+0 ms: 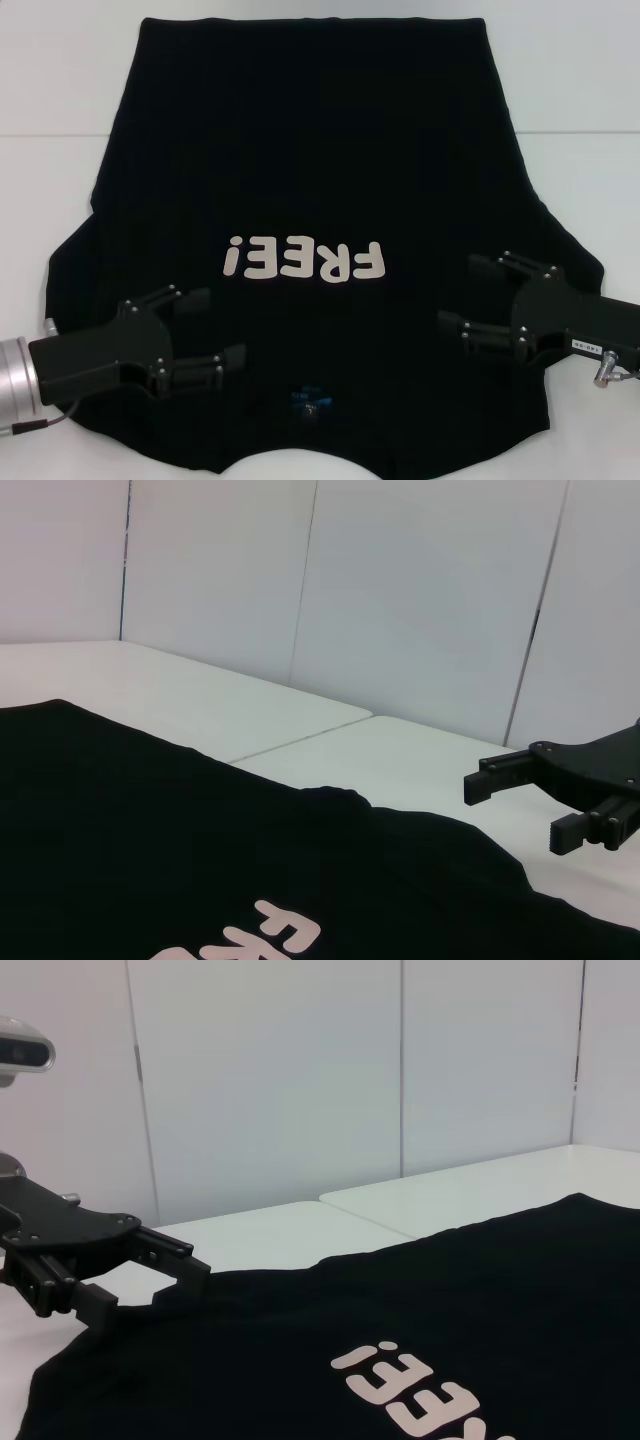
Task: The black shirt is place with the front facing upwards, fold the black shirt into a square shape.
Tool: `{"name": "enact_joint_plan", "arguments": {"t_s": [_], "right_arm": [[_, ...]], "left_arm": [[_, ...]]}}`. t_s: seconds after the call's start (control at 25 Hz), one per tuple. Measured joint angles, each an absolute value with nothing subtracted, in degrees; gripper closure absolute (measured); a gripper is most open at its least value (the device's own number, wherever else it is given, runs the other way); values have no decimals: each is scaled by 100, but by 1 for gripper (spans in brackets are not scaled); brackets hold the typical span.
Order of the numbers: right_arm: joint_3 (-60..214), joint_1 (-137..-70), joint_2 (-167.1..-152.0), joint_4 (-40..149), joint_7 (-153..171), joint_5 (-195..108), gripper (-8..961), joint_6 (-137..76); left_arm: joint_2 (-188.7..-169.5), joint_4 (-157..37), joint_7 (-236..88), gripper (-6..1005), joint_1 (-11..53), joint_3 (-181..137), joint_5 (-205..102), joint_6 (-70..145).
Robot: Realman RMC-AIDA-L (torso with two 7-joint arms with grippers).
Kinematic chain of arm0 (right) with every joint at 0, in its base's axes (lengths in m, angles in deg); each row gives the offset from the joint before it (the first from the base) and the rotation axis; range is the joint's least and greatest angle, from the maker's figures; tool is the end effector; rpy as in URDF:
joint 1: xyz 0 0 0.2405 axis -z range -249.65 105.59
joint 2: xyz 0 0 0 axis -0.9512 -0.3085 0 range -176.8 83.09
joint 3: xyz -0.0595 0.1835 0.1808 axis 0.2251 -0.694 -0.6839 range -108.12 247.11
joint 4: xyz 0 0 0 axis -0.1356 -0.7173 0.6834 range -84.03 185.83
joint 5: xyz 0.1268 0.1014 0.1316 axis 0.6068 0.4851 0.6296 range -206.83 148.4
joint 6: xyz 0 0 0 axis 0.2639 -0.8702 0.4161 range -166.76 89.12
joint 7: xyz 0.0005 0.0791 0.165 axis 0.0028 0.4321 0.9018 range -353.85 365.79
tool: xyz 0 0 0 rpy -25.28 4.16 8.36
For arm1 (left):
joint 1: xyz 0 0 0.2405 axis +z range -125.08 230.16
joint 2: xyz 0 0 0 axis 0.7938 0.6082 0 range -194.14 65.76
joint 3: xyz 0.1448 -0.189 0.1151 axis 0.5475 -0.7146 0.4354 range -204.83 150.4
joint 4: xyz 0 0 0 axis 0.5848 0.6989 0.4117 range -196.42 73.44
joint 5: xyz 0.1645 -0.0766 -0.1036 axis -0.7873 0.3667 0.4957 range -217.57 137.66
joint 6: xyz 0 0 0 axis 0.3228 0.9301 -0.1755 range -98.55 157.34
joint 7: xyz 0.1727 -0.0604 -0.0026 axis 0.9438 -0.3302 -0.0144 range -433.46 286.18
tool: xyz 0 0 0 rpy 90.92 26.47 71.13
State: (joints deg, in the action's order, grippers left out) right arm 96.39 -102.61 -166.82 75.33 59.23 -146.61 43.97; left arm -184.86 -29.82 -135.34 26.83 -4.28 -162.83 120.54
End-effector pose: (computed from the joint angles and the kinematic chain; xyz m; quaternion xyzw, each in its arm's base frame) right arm 0.2790 0.3423 -0.0621 -0.9322 0.1404 0.2485 0.2225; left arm -0.2978 0.3105 -0.0431 -0.9257 -0.1980 -0.2568 0.1947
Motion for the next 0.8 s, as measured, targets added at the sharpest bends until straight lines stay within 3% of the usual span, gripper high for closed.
{"name": "enact_joint_plan", "arguments": {"t_s": [0.6,0.68,0.8], "right_arm": [[9639,-10261,-16682,7533,5923,-14664,36,4383],[9639,-10254,-16682,7533,5923,-14664,36,4381],[9639,-10246,-16682,7534,5926,-14664,36,4385]], "left_arm": [[-18491,-2984,-13812,84,2686,-445,-16252,12055],[-18441,-2960,-14582,86,2641,-548,-16189,12024],[-18199,-2937,-15900,90,2507,-696,-16178,12000]]}}
